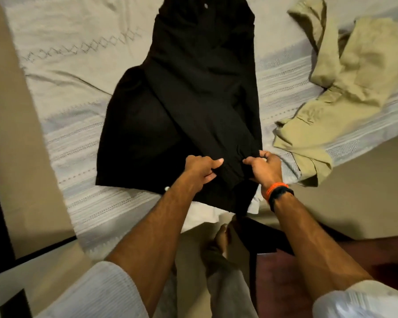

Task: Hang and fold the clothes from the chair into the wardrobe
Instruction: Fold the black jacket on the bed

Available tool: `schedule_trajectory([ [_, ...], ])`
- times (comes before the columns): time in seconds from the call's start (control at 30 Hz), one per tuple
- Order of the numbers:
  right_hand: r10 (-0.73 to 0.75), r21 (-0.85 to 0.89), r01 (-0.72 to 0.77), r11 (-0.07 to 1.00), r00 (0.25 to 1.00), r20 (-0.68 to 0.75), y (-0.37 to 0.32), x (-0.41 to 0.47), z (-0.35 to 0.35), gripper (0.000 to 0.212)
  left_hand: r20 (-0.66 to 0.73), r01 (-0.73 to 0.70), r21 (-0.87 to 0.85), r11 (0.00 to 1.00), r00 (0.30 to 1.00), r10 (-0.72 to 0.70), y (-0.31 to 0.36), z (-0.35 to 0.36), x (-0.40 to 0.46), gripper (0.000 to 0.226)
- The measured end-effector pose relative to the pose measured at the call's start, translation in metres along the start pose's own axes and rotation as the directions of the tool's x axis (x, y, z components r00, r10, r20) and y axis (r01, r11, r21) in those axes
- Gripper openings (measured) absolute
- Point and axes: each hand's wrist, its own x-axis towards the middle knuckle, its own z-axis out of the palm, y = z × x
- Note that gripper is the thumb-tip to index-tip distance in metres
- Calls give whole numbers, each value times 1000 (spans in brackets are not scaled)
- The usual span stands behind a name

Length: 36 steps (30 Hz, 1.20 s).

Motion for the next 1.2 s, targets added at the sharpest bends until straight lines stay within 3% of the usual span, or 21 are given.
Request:
schedule_trajectory([
  [0.13,55,-50,-51,997,995,79,43,31,-29,33,-27,39,155,987,999,-35,-36,31,8,51],
  [0.27,86,7,-89,996,975,206,57,36,-37,3,-106,-24,154,988,994,40,-56,41,18,44],
  [0.33,73,-5,-74,997,965,252,61,36,-36,5,-188,-87,172,981,975,120,-63,37,20,39],
  [0.4,48,-55,-35,998,968,245,66,37,-34,7,-242,-104,203,974,958,153,-70,32,22,42],
  [0.5,0,-168,28,985,986,166,75,40,-30,25,-244,-89,310,947,955,170,-75,29,25,68],
  [0.63,-88,-320,112,941,992,88,76,33,-27,37,-267,-79,476,876,936,229,-69,26,25,62],
  [0.87,-140,-427,153,891,988,64,50,6,-40,39,-211,-47,503,863,962,175,-41,18,-9,65],
  [1.2,-354,-449,426,786,904,238,-60,4,6,40,-207,-243,591,770,876,435,59,1,-29,58],
])
